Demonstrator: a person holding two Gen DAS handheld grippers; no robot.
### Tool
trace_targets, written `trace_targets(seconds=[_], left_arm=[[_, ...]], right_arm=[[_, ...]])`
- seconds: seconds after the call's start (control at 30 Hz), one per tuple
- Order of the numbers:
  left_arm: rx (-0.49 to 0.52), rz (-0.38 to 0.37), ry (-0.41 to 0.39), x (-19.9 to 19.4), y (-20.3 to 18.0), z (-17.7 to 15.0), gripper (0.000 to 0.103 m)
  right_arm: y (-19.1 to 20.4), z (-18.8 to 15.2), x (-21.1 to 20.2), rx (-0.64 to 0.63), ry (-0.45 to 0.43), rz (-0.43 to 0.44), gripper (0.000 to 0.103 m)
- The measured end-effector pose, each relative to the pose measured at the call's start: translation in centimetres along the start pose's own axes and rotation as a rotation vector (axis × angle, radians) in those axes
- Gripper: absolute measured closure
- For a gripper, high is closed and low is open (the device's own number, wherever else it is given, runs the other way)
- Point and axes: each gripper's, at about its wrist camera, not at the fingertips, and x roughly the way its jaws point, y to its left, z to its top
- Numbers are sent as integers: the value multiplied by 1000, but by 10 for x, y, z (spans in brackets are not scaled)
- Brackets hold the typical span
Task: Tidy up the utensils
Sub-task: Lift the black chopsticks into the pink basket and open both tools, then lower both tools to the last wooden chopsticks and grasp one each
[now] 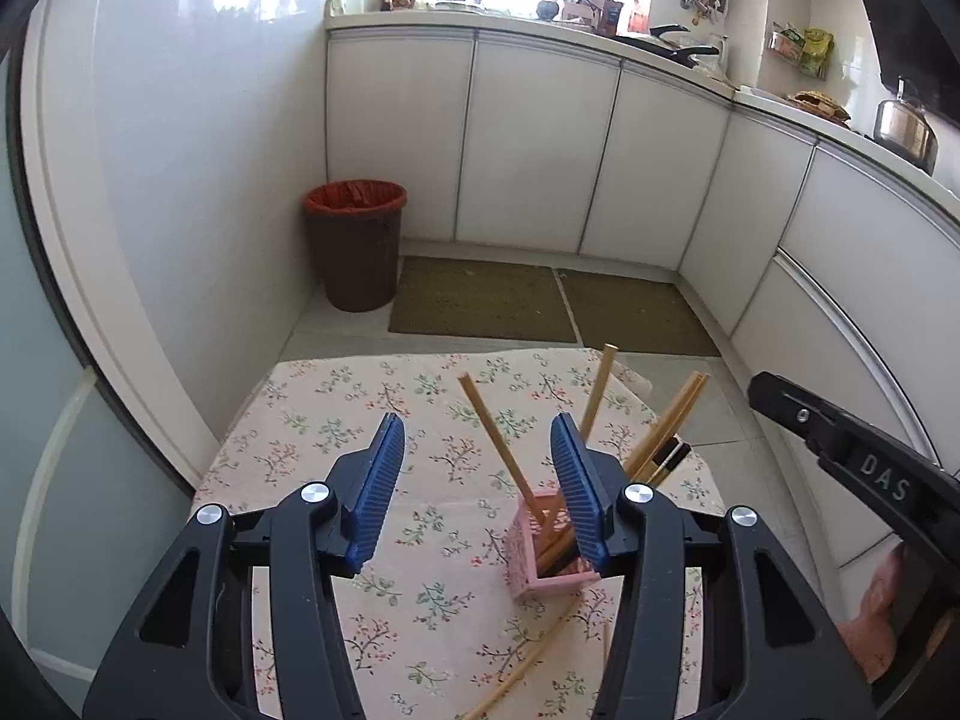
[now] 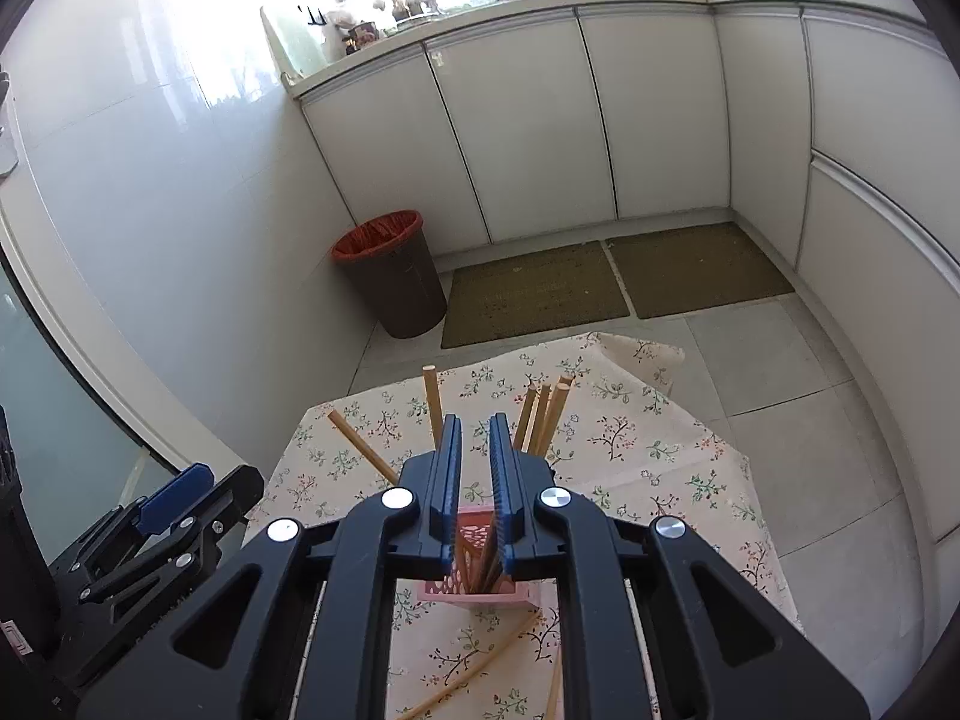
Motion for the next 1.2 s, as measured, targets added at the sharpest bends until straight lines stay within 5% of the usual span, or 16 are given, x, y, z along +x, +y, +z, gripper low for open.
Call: trace_targets(seconds=[0.6,0.93,1.2], left_arm=[[60,32,-75,-55,-11,-17,27],[106,38,-58,-59,-17,-29,19],[133,48,-26,-52,-20,-36,7]], right_arm=[[-18,-31,-61,36,-29,-68,57],[-30,-56,-63,95,-11,-77,15],[-45,-77,-50,97,59,-95,8]])
